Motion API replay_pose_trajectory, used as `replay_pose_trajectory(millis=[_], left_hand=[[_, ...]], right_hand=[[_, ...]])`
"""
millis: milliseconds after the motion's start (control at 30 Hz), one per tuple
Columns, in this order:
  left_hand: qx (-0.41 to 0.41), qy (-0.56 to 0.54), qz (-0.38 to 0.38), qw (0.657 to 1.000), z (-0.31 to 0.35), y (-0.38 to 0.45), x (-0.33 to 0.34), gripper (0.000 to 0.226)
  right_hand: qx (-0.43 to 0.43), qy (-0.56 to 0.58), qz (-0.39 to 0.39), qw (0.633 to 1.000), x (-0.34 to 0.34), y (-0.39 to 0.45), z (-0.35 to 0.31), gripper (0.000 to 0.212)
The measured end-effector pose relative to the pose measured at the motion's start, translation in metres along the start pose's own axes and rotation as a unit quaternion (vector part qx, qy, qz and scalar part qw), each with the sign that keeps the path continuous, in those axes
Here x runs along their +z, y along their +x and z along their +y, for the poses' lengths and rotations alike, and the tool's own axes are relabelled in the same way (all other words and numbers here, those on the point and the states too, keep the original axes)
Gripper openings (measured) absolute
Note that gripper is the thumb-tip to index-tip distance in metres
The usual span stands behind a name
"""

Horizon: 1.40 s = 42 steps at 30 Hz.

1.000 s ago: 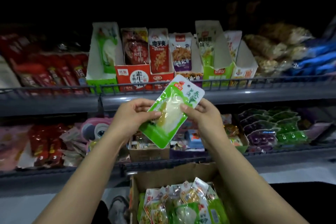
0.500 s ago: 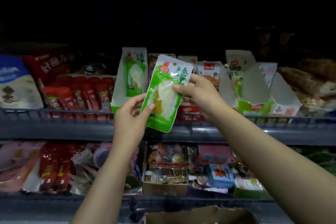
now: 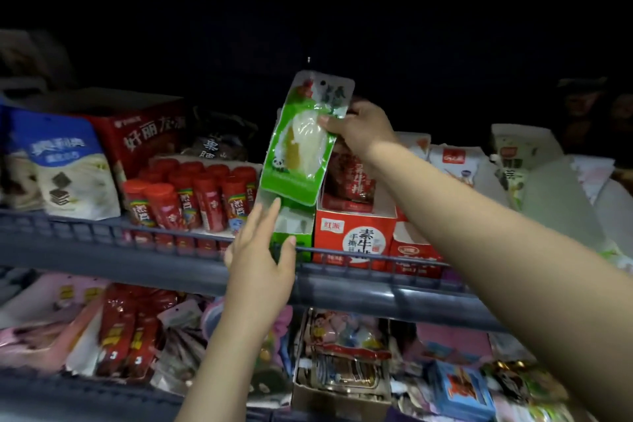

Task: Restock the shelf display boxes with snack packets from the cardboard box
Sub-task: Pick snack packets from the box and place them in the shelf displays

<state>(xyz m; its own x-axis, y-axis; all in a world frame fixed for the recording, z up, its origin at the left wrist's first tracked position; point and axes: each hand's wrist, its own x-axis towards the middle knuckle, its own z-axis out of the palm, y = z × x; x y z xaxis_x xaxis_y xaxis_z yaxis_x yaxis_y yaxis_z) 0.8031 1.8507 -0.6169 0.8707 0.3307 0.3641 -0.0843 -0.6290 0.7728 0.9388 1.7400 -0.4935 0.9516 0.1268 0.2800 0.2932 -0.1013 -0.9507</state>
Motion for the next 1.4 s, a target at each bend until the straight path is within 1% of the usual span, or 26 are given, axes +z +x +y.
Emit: replay_pose_trajectory(millis=[100, 200, 333, 433, 500, 567, 633, 667, 767, 900, 1033, 1133, 1233, 1333, 1400], left_hand=[[0.007, 0.057, 0.004, 0.998, -0.003, 0.002, 0.003, 0.051], [0.021, 0.107, 0.003, 0.994, -0.006, 0.003, 0.008, 0.046], [0.042, 0.134, 0.026, 0.990, -0.009, 0.004, 0.012, 0.041], [0.053, 0.134, 0.037, 0.989, -0.013, 0.004, 0.014, 0.040], [0.058, 0.127, 0.046, 0.989, -0.014, 0.005, 0.014, 0.039], [0.060, 0.127, 0.054, 0.989, -0.014, 0.006, 0.016, 0.039], [0.061, 0.123, 0.062, 0.989, -0.015, 0.006, 0.017, 0.038], [0.060, 0.121, 0.065, 0.989, -0.015, 0.006, 0.017, 0.038], [0.063, 0.123, 0.069, 0.988, -0.015, 0.006, 0.018, 0.037], [0.056, 0.124, 0.065, 0.989, -0.013, 0.006, 0.017, 0.040], [0.055, 0.118, 0.062, 0.990, -0.010, 0.005, 0.016, 0.040], [0.060, 0.121, 0.067, 0.989, -0.005, -0.001, 0.016, 0.040], [0.081, 0.120, 0.083, 0.986, 0.005, -0.016, 0.020, 0.034], [0.139, 0.106, 0.091, 0.980, 0.023, -0.041, 0.028, 0.038], [0.166, 0.084, 0.086, 0.979, 0.034, -0.061, 0.036, 0.037]], right_hand=[[-0.014, -0.058, 0.011, 0.998, 0.007, 0.019, 0.004, 0.032], [-0.025, -0.150, -0.014, 0.988, 0.017, 0.032, 0.016, 0.035], [-0.036, -0.222, -0.023, 0.974, 0.025, 0.043, 0.031, 0.033], [-0.028, -0.319, -0.031, 0.947, 0.023, 0.051, 0.039, 0.037], [-0.040, -0.385, -0.028, 0.922, 0.023, 0.052, 0.040, 0.046], [-0.072, -0.421, -0.009, 0.904, 0.024, 0.051, 0.040, 0.060], [-0.092, -0.422, 0.016, 0.902, 0.025, 0.049, 0.038, 0.070], [-0.094, -0.424, 0.023, 0.900, 0.025, 0.049, 0.038, 0.071], [-0.101, -0.438, 0.034, 0.893, 0.028, 0.049, 0.038, 0.065], [-0.113, -0.400, 0.055, 0.908, 0.027, 0.047, 0.042, 0.062], [-0.146, -0.360, 0.067, 0.919, 0.020, 0.030, 0.039, 0.043], [-0.169, -0.344, 0.056, 0.922, 0.006, -0.002, 0.034, 0.034], [-0.224, -0.299, 0.056, 0.926, -0.014, -0.049, 0.031, 0.026], [-0.218, -0.310, 0.054, 0.924, -0.040, -0.103, 0.038, 0.023], [-0.215, -0.295, 0.058, 0.929, -0.059, -0.141, 0.049, 0.024]])
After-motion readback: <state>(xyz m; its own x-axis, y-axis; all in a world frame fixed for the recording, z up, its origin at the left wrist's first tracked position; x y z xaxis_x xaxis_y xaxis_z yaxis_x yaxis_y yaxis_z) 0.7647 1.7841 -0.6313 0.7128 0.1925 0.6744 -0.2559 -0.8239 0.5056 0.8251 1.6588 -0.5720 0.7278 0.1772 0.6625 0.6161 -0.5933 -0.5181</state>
